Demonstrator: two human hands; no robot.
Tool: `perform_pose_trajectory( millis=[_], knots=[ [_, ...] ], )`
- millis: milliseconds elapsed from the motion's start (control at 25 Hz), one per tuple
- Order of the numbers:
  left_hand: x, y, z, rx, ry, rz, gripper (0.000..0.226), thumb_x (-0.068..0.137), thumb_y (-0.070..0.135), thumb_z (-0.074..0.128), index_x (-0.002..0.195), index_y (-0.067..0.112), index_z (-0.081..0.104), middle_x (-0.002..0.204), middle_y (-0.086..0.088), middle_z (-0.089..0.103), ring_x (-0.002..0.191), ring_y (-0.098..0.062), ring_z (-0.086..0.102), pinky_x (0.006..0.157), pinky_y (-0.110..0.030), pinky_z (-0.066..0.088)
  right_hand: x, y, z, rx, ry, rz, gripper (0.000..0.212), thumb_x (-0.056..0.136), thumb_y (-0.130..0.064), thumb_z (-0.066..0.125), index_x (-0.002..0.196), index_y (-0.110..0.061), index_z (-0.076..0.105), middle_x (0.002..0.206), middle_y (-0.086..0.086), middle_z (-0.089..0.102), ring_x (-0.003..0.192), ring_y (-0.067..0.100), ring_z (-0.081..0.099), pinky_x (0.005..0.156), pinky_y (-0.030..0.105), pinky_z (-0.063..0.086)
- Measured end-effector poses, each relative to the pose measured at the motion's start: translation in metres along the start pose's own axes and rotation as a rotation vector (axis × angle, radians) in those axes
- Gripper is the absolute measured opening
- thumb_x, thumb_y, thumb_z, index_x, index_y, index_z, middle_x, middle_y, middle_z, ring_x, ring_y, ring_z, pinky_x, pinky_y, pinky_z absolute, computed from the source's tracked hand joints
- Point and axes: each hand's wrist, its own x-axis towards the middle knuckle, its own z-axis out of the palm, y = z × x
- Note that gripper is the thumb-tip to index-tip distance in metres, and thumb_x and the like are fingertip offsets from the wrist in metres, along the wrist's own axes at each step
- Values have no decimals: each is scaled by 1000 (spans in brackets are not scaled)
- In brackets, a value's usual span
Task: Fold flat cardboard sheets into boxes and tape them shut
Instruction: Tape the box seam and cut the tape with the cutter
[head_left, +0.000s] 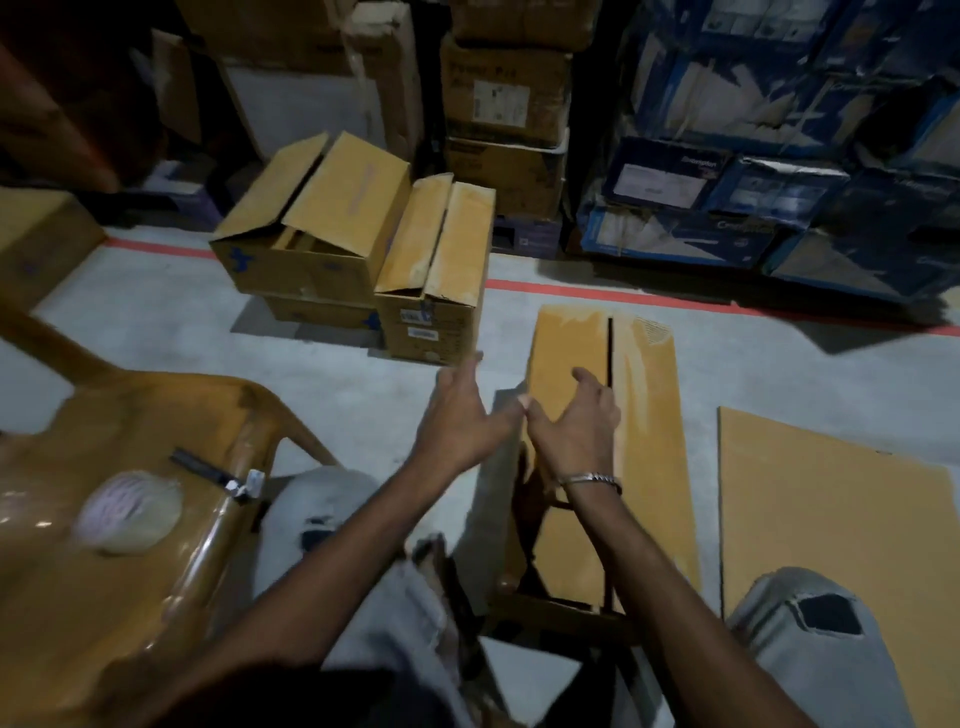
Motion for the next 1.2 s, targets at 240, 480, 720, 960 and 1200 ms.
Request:
perform_pose_trajectory(
  millis=[240,480,720,960,1200],
  knots=[
    [-46,-152,-183,282,307,-87,60,86,60,56,133,23,60,124,-12,66,108,-33,64,91,-47,53,-56,-169,160,-147,-530,-383,64,90,-47,67,141,-11,51,141,16,49,135,36,41,108,48,42],
    [-93,-272,-238,574,120,-362,82,85,53,77,154,29,39,130,-16,58,115,-37,58,89,-47,49,-105,-190,284,-552,-737,-544,60,97,-61,53,137,-17,59,164,19,21,143,41,34,116,51,38],
    [-86,-283,-215,489,123,-244,56,91,43,67,144,33,50,115,-7,70,97,-25,64,79,-39,52,-115,-178,308,-580,-666,-586,31,99,-34,63,125,-17,68,139,15,50,116,35,60,94,41,53],
    [-79,-276,-206,480,282,-161,14,91,22,71,104,18,71,83,-2,66,71,-19,56,61,-34,42,-103,-170,275,-325,-704,-442,28,94,-16,66,119,-5,67,121,21,65,113,38,64,88,40,55],
    [-49,-198,-182,385,334,-58,9,89,31,72,97,29,70,78,2,65,76,-25,61,58,-33,35,-41,-166,204,76,-726,134,46,84,-15,65,126,0,52,104,22,70,81,30,67,62,35,54]
  ],
)
